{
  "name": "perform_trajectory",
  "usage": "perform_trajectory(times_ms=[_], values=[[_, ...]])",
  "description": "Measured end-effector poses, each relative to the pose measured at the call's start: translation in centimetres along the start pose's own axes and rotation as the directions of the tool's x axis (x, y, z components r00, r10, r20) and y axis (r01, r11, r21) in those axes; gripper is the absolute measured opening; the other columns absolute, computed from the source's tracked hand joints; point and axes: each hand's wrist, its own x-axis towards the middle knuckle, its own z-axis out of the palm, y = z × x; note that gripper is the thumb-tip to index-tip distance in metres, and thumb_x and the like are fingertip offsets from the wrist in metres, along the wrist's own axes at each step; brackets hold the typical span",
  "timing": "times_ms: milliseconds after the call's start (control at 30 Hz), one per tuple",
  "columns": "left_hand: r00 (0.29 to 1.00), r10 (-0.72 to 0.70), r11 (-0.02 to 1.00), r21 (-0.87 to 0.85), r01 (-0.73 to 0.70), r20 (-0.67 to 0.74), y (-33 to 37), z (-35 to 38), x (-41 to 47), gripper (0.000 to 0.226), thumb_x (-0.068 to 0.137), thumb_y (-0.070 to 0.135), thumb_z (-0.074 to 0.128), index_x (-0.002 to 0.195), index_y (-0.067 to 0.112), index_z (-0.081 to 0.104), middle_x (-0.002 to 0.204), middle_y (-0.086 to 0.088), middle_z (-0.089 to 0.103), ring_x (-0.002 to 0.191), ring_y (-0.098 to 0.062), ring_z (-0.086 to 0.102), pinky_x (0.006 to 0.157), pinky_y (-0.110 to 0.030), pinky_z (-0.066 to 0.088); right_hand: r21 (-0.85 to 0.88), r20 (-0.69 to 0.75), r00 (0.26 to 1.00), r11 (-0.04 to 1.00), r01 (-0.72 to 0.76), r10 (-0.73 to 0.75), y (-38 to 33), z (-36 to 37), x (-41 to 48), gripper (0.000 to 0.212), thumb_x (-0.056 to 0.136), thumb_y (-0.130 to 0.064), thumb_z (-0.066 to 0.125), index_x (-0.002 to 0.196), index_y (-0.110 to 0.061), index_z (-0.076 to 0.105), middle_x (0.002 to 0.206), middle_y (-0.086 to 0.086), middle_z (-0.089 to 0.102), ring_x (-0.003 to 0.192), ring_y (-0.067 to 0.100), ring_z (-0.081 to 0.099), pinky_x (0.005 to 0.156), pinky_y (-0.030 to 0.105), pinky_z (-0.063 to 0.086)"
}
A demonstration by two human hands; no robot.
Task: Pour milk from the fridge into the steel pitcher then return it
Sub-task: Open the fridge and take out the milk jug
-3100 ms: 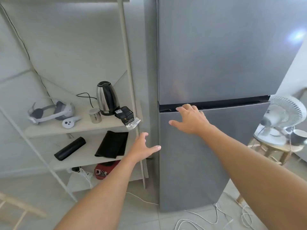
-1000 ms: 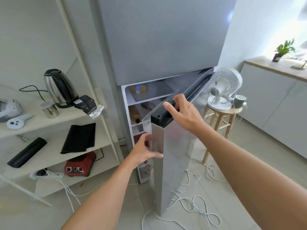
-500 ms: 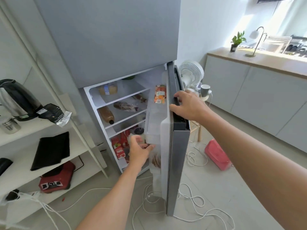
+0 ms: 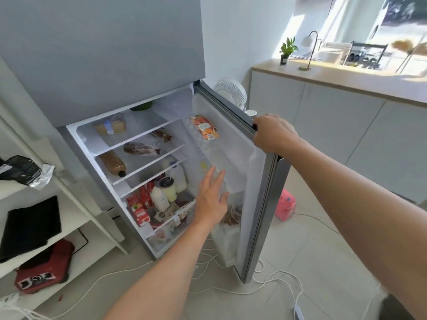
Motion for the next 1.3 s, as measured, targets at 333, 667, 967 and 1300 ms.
perform_trajectory(times_ms=[333,667,967,1300], values=[[0.956,0.227,0.937,0.225,-0.266,0.185,3.9,2.9,3.9,0.074,0.085,0.003,0.055,0.153,0.025,0.036,0.162,-0.001,0.028,0.149,-0.026,0.021,0.119,-0.044,0.026,-0.078,-0.027,0.992,0.989,-0.126,0.125,5.5,1.4,1.0,0.06,0.079,-0.013,0.053,0.138,-0.01,0.044,0.138,0.01,0.049,0.132,0.032,0.04,0.114,0.048,0.025],[0.936,0.214,0.949,0.167,-0.267,0.279,0.2,1.1,6.8,0.08,0.085,0.012,0.062,0.157,0.015,0.027,0.161,-0.008,0.029,0.148,-0.03,0.026,0.12,-0.046,0.028,-0.083,-0.086,0.978,0.977,-0.199,0.192,6.7,3.1,1.5,0.07,0.081,-0.028,0.06,0.146,-0.013,0.036,0.157,0.014,0.027,0.148,0.032,0.014,0.121,0.05,0.004],[0.916,-0.056,0.973,0.227,-0.038,0.397,-9.3,-1.3,6.7,0.084,0.088,0.028,0.065,0.159,0.015,0.021,0.158,-0.011,0.031,0.145,-0.03,0.028,0.119,-0.041,0.027,0.21,-0.362,0.931,0.97,0.126,-0.043,-2.1,13.6,-4.8,0.01,0.089,-0.021,0.054,0.085,-0.014,0.061,0.081,0.002,0.062,0.077,0.025,0.059,0.069,0.034,0.042],[0.815,-0.195,0.979,0.159,0.128,0.546,-18.7,4.7,7.2,0.106,0.078,0.029,0.076,0.161,0.026,0.01,0.166,-0.007,0.018,0.152,-0.028,0.022,0.118,-0.046,0.031,0.326,0.539,0.782,0.778,-0.537,0.314,-1.3,33.9,-5.2,0.051,0.09,-0.034,0.063,0.132,-0.009,0.05,0.129,0.013,0.06,0.118,0.03,0.056,0.095,0.032,0.043]])
